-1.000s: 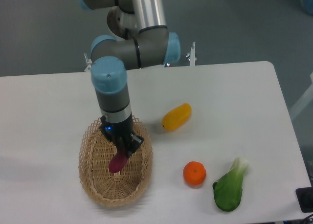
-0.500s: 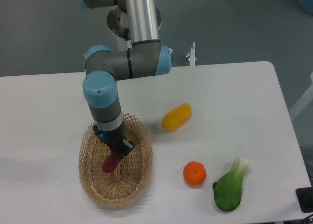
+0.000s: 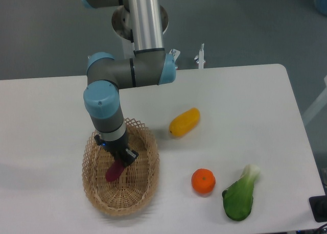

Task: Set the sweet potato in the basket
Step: 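Lower the sweet potato into the basket and open the gripper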

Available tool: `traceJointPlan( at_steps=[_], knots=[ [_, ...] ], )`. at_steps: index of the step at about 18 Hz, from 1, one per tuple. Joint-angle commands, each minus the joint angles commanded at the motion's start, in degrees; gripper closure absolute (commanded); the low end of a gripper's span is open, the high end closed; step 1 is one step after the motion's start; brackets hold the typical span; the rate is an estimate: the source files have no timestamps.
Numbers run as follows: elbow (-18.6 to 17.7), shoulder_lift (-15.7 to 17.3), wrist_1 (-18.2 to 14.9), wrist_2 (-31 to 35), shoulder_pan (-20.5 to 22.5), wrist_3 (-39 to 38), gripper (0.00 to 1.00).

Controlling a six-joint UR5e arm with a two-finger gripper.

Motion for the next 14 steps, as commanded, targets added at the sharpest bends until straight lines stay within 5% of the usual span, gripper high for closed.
traceJointPlan(
  at_steps=[8, 14],
  knots=[
    [5.27, 1.32, -0.53, 0.26, 0.44, -1.49, 0.0],
    [5.89, 4.56, -0.53, 1.93, 3.86, -0.79, 0.0]
  ],
)
